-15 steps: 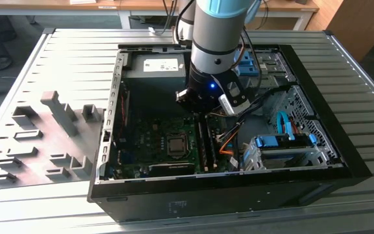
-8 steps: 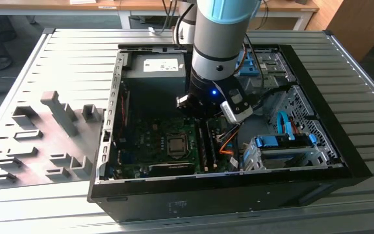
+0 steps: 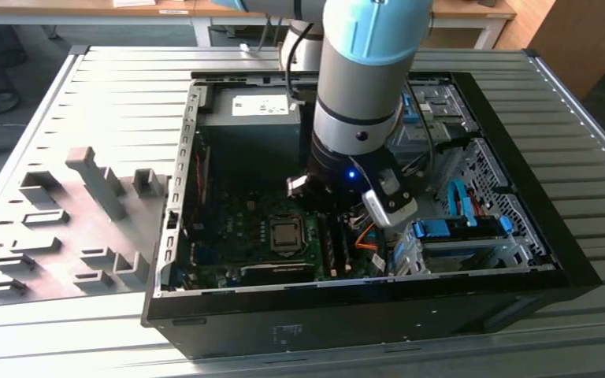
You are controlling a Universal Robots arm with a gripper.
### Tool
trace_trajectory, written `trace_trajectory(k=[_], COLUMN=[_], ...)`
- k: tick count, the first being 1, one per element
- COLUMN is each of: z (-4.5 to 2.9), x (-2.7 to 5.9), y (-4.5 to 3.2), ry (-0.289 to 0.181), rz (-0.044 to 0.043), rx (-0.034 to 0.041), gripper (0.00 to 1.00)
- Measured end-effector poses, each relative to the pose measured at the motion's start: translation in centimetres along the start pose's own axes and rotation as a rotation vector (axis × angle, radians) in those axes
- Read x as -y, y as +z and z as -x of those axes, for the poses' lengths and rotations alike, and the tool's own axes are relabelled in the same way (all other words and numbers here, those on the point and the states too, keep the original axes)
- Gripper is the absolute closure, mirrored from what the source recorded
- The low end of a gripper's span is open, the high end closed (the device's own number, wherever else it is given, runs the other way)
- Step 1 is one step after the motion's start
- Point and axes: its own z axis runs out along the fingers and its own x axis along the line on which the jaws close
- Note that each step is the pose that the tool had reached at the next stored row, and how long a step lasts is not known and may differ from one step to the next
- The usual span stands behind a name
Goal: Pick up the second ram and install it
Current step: 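Press down the second ram until it locks into place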
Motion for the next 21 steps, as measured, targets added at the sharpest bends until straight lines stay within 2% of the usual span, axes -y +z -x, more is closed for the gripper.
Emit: trace_trajectory(k=[4, 9, 17, 21], z=[-0.01, -0.01, 0.00, 0.00], x=[1.42, 2.11, 2.32, 2.30], y=[0.06, 0.10, 0.89, 0.71], ry=[0.000, 0.000, 0.000, 0.000], rz=[-0.0048, -0.0235, -0.0254, -0.0233], rx=[0.0000, -0.0001, -0.0019, -0.0011], gripper=[0.90, 0.90, 0.90, 0.90])
